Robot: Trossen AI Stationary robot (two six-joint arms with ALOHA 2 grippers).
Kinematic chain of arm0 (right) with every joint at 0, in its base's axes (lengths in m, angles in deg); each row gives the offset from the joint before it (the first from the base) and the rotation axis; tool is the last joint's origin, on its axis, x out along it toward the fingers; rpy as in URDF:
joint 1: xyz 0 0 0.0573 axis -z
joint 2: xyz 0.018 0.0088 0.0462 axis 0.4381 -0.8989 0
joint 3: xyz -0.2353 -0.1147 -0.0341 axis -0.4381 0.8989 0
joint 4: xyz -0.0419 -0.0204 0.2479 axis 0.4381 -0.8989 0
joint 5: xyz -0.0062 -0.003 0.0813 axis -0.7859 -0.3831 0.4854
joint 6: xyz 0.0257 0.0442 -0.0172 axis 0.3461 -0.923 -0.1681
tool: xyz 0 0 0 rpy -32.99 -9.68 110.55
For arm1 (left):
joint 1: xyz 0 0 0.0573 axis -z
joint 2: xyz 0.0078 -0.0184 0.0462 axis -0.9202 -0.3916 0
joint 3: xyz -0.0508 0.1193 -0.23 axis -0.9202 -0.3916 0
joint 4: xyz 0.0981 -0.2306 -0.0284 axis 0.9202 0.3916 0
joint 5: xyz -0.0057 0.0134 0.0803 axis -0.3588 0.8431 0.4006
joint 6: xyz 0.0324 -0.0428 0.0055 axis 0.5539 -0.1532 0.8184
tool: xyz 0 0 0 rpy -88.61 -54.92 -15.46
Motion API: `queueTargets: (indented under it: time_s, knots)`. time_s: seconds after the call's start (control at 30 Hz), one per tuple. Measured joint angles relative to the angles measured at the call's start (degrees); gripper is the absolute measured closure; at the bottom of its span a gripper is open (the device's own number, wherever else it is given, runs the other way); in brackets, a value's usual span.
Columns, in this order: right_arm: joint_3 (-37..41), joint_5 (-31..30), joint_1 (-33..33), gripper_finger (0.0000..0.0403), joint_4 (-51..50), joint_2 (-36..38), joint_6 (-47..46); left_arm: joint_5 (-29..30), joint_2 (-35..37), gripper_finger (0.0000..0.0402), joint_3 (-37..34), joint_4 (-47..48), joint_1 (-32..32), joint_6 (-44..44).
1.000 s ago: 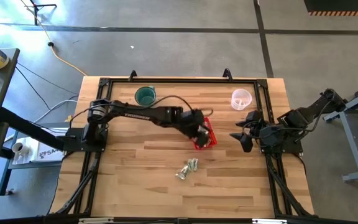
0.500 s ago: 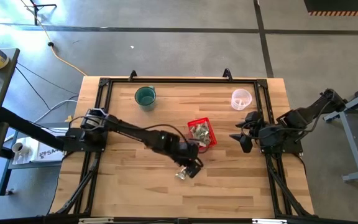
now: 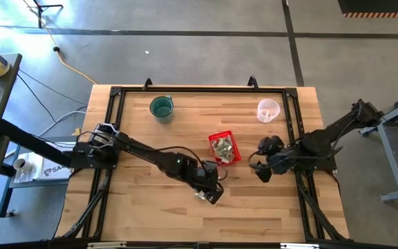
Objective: Pick and place items into bin
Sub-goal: Put the stevia packet into the orange bin
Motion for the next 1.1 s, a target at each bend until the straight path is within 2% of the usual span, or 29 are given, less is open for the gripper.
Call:
queueTargets:
  time_s: [0.17, 0.3, 0.5, 0.57, 0.73, 1.1]
  knots:
    - [0.0, 4.01, -0.05, 0.011, 0.21, -3.22, 0.06, -0.83, 0.0, 0.0188, 0.0, 0.12, 1.38, -1.62]
    - [0.0, 5.87, -0.07, 0.011, 0.21, -4.69, 0.01, -1.71, 0.0, 0.0188, 0.07, 3.81, 1.09, -6.68]
    - [0.0, 5.86, -0.07, 0.011, 0.19, -4.99, 0.02, -1.8, -1.58, 0.0179, 0.01, 9.37, 1.66, -11.08]
    - [0.0, 5.86, -0.07, 0.011, 0.19, -5.01, 0.02, -1.74, -2.81, 0.0175, 0.2, 7.94, 2.1, -10.59]
    - [0.02, 5.89, -0.07, 0.011, -0.16, -5.03, 0.55, -0.88, -6.39, 0.0173, 0.04, 6.45, 3.25, -0.43]
    - [0.02, 7.0, -0.07, 0.011, -0.77, -5.01, 1.53, 4.55, -7.89, 0.0172, 0.07, 8.44, 2.88, 23.25]
